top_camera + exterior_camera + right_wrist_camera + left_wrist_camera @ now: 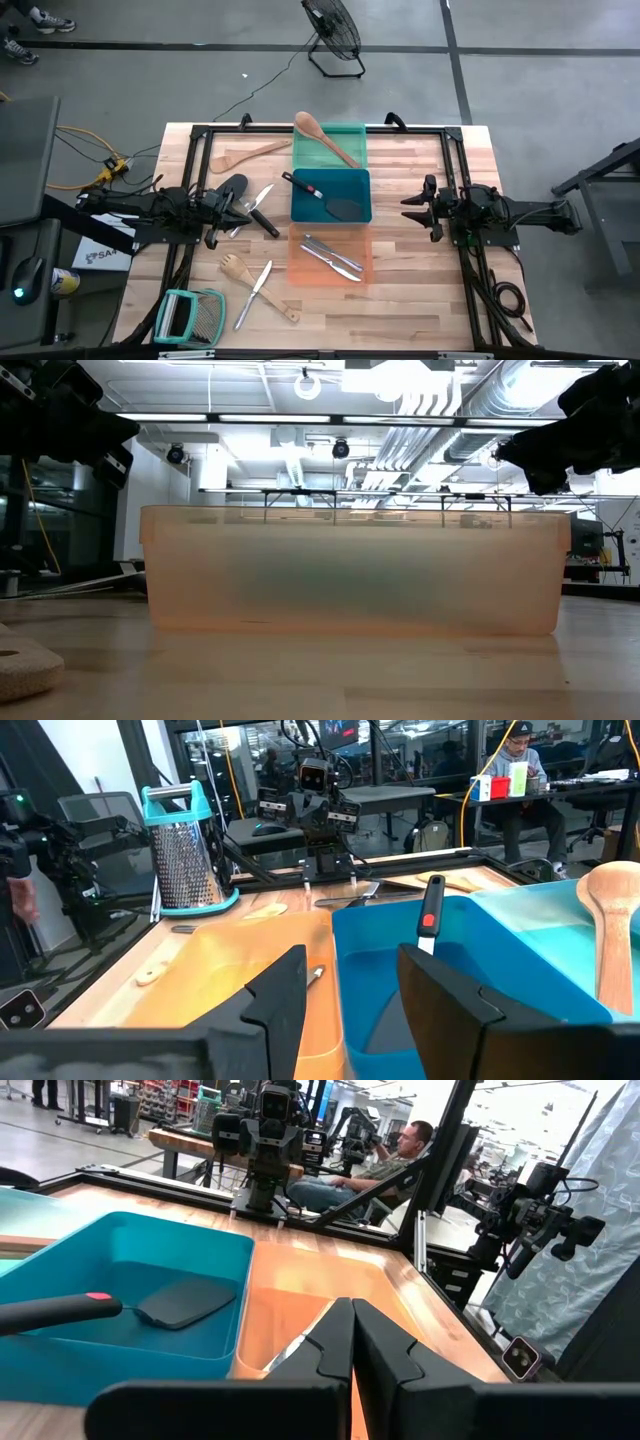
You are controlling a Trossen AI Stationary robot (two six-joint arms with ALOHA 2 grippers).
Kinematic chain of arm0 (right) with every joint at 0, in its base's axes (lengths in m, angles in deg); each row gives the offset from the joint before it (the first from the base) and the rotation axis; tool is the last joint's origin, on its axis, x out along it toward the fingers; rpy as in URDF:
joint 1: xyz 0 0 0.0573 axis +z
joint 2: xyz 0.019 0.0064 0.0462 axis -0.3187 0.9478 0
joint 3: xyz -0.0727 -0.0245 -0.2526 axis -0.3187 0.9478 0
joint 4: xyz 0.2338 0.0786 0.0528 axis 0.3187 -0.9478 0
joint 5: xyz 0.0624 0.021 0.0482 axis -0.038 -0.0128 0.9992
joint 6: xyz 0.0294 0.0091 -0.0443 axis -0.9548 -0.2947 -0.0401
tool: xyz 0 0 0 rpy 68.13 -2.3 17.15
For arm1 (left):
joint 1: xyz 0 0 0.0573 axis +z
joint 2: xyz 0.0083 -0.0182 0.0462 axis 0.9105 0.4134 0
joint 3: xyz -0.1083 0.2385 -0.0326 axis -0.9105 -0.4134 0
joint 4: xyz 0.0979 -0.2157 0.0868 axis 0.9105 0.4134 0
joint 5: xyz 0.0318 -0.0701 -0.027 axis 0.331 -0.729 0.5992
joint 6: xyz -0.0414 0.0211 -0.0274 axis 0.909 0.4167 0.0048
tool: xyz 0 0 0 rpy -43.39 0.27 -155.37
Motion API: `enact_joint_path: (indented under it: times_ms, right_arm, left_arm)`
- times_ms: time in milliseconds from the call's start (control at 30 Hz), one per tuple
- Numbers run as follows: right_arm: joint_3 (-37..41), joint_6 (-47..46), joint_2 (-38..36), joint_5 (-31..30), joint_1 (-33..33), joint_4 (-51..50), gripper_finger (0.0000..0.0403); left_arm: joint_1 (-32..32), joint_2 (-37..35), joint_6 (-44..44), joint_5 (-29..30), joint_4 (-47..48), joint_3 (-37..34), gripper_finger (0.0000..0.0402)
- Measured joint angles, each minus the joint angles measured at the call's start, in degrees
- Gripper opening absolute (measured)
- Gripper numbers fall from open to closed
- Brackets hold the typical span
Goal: Pick & Place Kitchen Items
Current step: Put the silver knife into the orange bin
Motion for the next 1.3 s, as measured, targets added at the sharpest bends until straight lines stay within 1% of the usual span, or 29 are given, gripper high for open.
enact_joint_path:
  times_ms: [433, 567, 700, 833, 1000, 1067, 1167, 1233, 1300]
  right_arm:
    - [0.0, 0.0, 0.0, 0.0, 0.0, 0.0, 0.0149]
    - [0.0, 0.0, 0.0, 0.0, 0.0, 0.0, 0.0149]
    - [0.0, 0.0, 0.0, 0.0, 0.0, 0.0, 0.0149]
    - [0.0, 0.0, 0.0, 0.0, 0.0, 0.0, 0.0149]
    - [0.0, 0.0, 0.0, 0.0, 0.0, 0.0, 0.0149]
    - [0.0, 0.0, 0.0, 0.0, 0.0, 0.0, 0.0149]
    - [0.0, 0.0, 0.0, 0.0, 0.0, 0.0, 0.0149]
    - [0.0, 0.0, 0.0, 0.0, 0.0, 0.0, 0.0149]
    - [0.0, 0.0, 0.0, 0.0, 0.0, 0.0, 0.0149]
  left_arm:
    - [0.0, 0.0, 0.1, 0.0, 0.0, 0.0, 0.0000]
    - [0.0, 0.0, 2.9, 0.0, 0.0, 0.0, 0.0000]
    - [0.0, 0.0, 3.8, 0.0, 0.0, 0.0, 0.0000]
    - [0.0, 0.0, 7.9, 1.2, -0.2, 0.0, 0.0000]
    - [0.0, 0.0, 8.6, 1.8, -1.9, 0.0, 0.0000]
    - [0.0, 0.0, 9.3, 4.5, -0.9, 0.6, 0.0000]
    - [0.0, 0.2, 10.5, 10.1, 6.6, 3.6, 0.0008]
    - [0.0, 0.8, 11.3, 14.8, 12.3, 5.9, 0.0023]
    - [0.0, 2.2, 13.9, 18.7, 17.0, 8.4, 0.0044]
